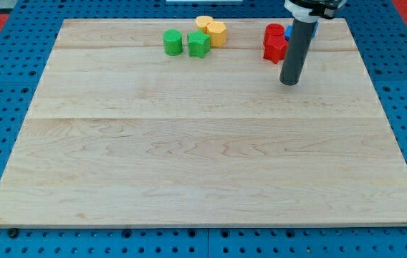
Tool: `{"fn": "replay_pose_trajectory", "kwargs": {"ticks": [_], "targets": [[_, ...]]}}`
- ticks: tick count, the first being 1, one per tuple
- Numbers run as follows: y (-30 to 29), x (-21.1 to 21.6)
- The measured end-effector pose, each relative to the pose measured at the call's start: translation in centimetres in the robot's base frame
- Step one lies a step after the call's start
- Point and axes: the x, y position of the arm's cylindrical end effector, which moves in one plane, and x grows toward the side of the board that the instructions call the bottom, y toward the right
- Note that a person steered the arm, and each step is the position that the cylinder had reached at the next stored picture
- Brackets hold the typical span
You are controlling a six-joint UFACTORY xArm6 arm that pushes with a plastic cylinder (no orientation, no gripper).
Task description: Push blue triangle to the left of the red circle
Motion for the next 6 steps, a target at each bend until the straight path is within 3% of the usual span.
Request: {"fn": "replay_pose_trajectory", "kwargs": {"ticks": [6], "targets": [[-1.29,0.00]]}}
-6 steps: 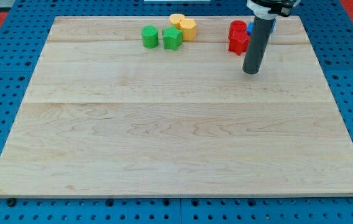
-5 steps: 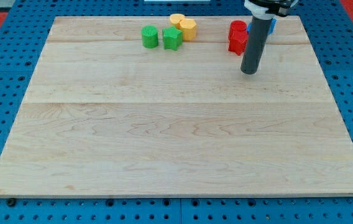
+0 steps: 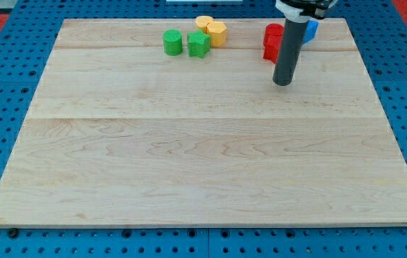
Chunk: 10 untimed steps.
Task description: Push blue triangle to the left of the red circle
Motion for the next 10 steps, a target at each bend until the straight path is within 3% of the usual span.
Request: {"fn": "replay_pose_trajectory", "kwargs": {"ticks": [2,3,7,8,10], "targets": [[-0.1,0.0],[3.2,-0.1],[10.7,-11.9],[7.2,-12.9],[8.0,-16.7]]}}
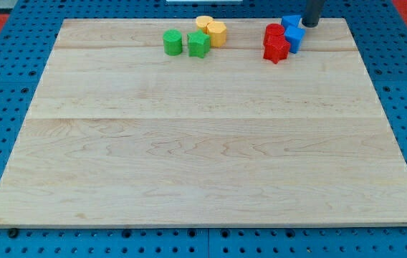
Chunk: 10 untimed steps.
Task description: Push blue triangle to the left of the red circle
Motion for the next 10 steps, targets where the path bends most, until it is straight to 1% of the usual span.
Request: {"fn": "replay_pose_trajectory", "kwargs": {"ticks": [2,5,7,8,9,10], "targets": [[-5.7,-0.4],[-5.7,-0.6],[-16.2,-0.5],[-19.3,-0.4],[-17.4,-0.1],[-12.4,-0.1]]}}
